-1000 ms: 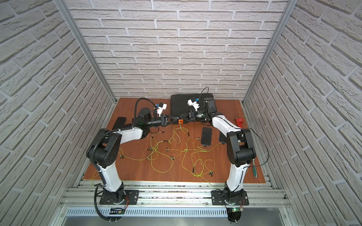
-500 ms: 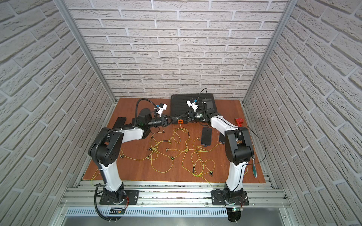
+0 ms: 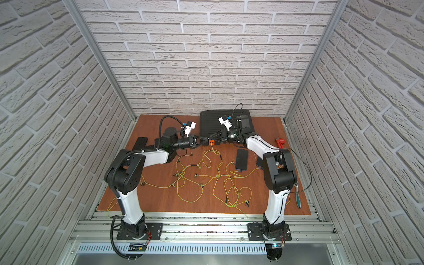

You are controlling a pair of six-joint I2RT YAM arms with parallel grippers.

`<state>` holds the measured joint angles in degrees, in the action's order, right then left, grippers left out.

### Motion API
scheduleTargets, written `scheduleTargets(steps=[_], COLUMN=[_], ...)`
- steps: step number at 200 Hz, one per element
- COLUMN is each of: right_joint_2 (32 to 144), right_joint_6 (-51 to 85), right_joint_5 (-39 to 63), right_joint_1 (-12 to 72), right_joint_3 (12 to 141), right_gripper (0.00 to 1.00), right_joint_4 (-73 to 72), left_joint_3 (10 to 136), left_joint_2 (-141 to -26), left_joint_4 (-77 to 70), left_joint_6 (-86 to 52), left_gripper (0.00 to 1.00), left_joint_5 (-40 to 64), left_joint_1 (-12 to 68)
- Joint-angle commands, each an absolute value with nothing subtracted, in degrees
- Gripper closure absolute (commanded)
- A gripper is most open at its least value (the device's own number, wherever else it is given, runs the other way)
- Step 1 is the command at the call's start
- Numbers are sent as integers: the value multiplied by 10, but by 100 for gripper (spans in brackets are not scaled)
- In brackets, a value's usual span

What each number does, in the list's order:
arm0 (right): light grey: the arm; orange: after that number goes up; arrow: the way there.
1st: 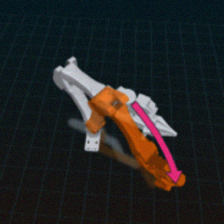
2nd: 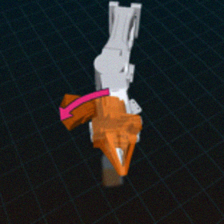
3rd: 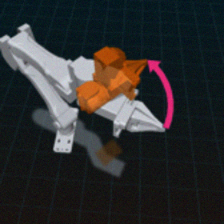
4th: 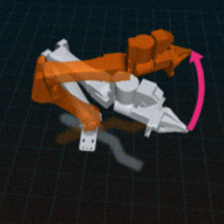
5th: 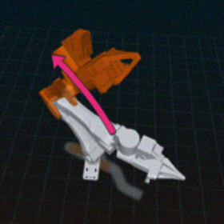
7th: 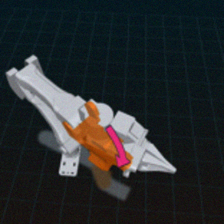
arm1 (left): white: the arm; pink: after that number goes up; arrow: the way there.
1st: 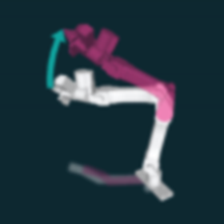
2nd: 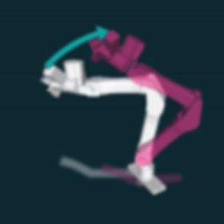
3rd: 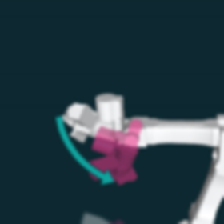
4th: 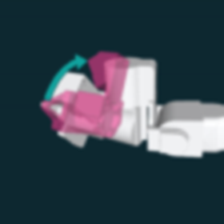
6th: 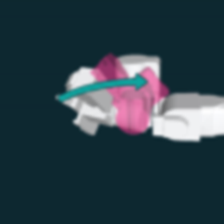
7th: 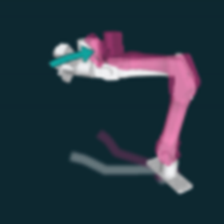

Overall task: Plug wired earphones into phones
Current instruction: Pick up the wired earphone from the center of the board.

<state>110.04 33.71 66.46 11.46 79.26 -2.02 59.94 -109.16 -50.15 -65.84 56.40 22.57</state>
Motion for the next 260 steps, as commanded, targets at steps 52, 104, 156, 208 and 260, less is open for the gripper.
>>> scheduleTargets(steps=[52,104,156,208,260], right_joint_2=[1107,1109,1108,1098,1077], right_joint_6=[322,311,306,301,296], right_joint_5=[675,677,677,661,629], right_joint_1=[127,128,128,127,121], right_joint_3=[796,798,800,788,768], right_gripper=[80,83,87,94,94], right_joint_4=[-23,-6,-2,-9,-17], left_joint_3=[615,615,617,614,597], left_joint_2=[-1106,-1108,-1110,-1107,-1038], left_joint_4=[-531,-532,-530,-523,-393], left_joint_6=[-659,-660,-659,-653,-591], left_gripper=[100,100,100,97,37], left_joint_5=[557,555,556,552,495], left_joint_1=[234,235,236,235,185])
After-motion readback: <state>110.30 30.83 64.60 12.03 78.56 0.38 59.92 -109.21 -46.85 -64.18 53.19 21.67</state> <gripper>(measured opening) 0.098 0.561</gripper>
